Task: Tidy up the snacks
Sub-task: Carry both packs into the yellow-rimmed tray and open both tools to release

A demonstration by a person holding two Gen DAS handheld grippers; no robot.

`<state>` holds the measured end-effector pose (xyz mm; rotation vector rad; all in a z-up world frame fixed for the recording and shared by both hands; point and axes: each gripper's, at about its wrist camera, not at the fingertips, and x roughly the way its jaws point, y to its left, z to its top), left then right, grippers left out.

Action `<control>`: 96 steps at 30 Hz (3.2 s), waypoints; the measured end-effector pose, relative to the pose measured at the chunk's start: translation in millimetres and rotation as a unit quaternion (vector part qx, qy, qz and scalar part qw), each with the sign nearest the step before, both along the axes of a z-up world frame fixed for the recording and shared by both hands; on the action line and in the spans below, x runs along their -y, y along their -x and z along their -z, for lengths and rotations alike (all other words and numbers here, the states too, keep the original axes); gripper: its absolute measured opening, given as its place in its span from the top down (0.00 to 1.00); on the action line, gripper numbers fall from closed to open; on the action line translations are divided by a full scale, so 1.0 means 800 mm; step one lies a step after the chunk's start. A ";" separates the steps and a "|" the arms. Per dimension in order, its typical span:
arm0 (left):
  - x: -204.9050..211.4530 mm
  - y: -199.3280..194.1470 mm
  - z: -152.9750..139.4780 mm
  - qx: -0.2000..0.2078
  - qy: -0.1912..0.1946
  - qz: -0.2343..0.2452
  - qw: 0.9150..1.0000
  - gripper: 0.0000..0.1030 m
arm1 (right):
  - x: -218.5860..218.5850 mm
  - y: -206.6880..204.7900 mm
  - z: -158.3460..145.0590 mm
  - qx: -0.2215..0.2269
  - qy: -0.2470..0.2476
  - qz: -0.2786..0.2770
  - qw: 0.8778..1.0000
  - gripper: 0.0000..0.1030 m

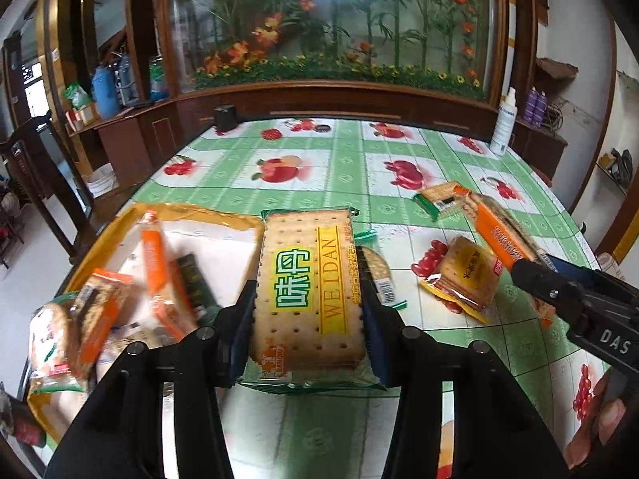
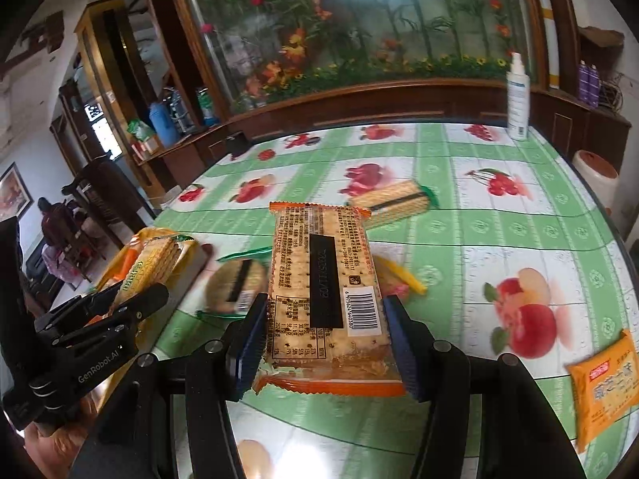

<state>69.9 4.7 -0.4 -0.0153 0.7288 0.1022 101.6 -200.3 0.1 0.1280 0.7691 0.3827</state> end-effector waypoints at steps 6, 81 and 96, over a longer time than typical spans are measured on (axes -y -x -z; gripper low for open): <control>-0.025 0.018 -0.014 0.016 -0.003 -0.023 1.000 0.55 | -0.033 0.008 -0.009 0.009 -0.004 -0.027 1.000 0.44; -0.220 0.085 0.031 -0.013 0.015 -0.167 0.986 0.55 | -0.369 0.014 0.025 0.014 0.042 -0.219 0.975 0.44; -0.215 0.080 0.036 -0.013 -0.004 -0.173 0.985 0.55 | -0.374 -0.003 0.047 0.000 0.050 -0.199 0.979 0.43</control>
